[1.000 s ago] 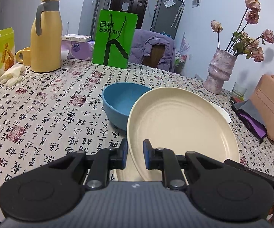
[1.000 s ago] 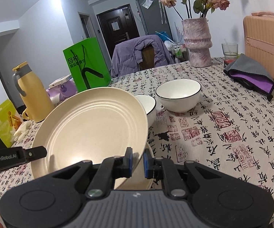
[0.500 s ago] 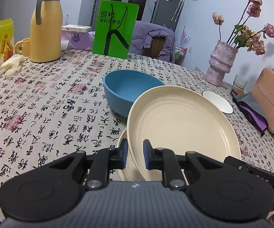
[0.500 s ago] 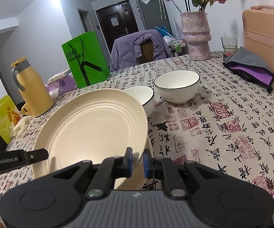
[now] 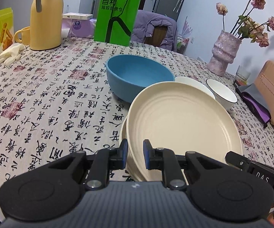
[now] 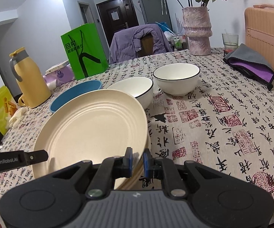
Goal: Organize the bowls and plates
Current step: 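Lower the held cream plate onto the other two cream plates, then open both grippers to release the cream plate onto the stack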
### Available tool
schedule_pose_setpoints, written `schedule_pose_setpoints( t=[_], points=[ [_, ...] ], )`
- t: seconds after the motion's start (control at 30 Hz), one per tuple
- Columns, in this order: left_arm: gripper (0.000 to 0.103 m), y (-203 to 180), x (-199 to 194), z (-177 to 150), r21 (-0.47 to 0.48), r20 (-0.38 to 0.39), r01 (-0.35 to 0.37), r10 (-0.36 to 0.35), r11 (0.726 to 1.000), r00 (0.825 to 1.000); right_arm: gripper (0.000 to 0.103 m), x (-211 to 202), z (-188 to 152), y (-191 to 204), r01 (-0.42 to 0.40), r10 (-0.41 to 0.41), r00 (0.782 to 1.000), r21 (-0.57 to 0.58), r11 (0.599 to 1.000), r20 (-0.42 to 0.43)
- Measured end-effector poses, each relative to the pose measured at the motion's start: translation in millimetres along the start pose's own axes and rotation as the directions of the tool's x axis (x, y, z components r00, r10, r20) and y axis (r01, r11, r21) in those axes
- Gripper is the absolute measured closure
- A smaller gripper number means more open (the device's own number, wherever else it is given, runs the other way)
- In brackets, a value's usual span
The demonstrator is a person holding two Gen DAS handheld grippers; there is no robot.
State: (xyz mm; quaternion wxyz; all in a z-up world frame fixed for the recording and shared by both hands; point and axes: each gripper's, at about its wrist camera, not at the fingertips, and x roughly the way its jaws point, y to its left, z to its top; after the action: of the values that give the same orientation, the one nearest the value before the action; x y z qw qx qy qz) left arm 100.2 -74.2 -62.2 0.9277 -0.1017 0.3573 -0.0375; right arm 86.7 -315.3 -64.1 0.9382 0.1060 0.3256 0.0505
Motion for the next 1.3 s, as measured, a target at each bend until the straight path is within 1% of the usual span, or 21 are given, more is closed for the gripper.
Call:
schedule_pose_setpoints(
  t=[0.1,0.43,0.73,1.0,1.1,1.3],
  points=[
    [0.086,0.8,1.0,-0.7,0.000,-0.012,-0.001,0.001,1.000,1.000,0.091,0.3,-0.4,3.7,0.015,-0.015,1.000,-0.023,1.000,0.000],
    [0.086,1.3,-0.2,-2.5,0.017,-0.013,0.000,0.000,1.000,1.000,0.089,2.1,-5.5,14.1,0.070,-0.070,0.998,-0.091,0.993,0.001],
    [0.085,-0.7,1.7,-3.3,0.039,-0.005,0.002,-0.002,0.999,1.000,0.088,4.4,-7.3,17.5,0.086,-0.085,0.996,-0.120,0.989,0.014],
    [0.084,0.6,2.4,-1.4,0.048,-0.016,0.006,-0.005,0.999,1.000,0.088,3.8,-7.8,16.1,0.079,-0.078,0.997,-0.120,0.990,0.015],
    [0.084,3.3,4.1,-1.1,0.042,-0.025,0.003,-0.002,0.999,1.000,0.086,3.3,-7.9,16.0,0.078,-0.076,0.997,-0.120,0.990,0.018],
    [0.084,3.2,5.9,-2.1,0.058,-0.014,-0.003,0.004,0.998,1.000,0.086,4.7,-9.2,16.6,0.079,-0.077,0.997,-0.130,0.988,0.023]
  ],
)
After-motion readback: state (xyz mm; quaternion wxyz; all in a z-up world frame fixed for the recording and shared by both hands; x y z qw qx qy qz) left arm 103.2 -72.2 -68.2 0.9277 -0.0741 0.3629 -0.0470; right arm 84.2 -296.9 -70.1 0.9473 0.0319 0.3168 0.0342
